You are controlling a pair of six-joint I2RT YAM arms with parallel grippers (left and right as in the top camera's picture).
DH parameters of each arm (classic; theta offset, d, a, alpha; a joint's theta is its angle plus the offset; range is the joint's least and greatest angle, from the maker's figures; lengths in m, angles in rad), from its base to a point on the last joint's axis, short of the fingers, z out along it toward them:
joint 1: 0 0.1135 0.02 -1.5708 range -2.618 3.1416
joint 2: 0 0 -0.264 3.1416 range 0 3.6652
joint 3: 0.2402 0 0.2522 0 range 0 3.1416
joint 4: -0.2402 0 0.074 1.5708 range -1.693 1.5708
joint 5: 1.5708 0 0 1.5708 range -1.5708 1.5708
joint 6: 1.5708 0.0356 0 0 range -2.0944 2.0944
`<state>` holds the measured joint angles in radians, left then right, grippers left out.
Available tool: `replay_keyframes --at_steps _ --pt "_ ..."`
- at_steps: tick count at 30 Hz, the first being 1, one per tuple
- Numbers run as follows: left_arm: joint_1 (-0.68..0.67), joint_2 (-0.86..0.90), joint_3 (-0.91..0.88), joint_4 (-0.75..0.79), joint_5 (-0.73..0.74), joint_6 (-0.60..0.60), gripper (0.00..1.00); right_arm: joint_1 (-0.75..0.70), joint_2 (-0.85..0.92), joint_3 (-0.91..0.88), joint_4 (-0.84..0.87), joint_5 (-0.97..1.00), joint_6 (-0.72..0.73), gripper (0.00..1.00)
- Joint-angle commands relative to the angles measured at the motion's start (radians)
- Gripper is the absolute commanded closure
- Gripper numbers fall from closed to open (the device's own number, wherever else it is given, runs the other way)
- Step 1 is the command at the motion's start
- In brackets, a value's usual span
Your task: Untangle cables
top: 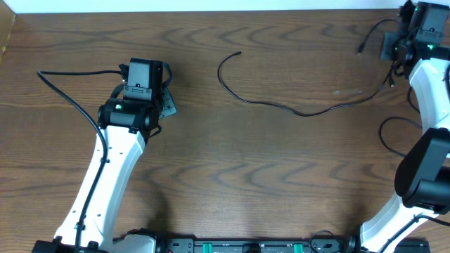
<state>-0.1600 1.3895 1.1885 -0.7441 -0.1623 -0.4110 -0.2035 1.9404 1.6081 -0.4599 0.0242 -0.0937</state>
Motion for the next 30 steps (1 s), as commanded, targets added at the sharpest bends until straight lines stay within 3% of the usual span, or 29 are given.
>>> replay_keyframes --at_steps 1,6,11,18,25,30 --pt "0.002 -0.011 0.006 -0.003 -0.002 -0.013 0.59 0.037 0.008 0.022 -0.011 -0.201 -0.020 0.75" --pt "0.002 -0.011 0.006 -0.004 -0.002 -0.013 0.59 0.089 0.008 0.021 -0.043 -0.237 -0.055 0.01" --pt "0.002 -0.011 0.006 -0.004 -0.002 -0.013 0.59 0.141 0.008 0.021 -0.094 -0.249 -0.061 0.01" --pt "0.002 -0.011 0.006 -0.003 -0.002 -0.013 0.59 0.256 0.009 0.006 -0.190 -0.472 -0.145 0.01" --pt "0.002 -0.011 0.006 -0.008 -0.002 -0.013 0.57 0.427 0.009 -0.060 -0.201 -0.471 -0.328 0.01" --pt "0.002 -0.011 0.006 -0.007 0.024 -0.013 0.53 0.534 0.023 -0.159 -0.105 -0.349 -0.291 0.01"
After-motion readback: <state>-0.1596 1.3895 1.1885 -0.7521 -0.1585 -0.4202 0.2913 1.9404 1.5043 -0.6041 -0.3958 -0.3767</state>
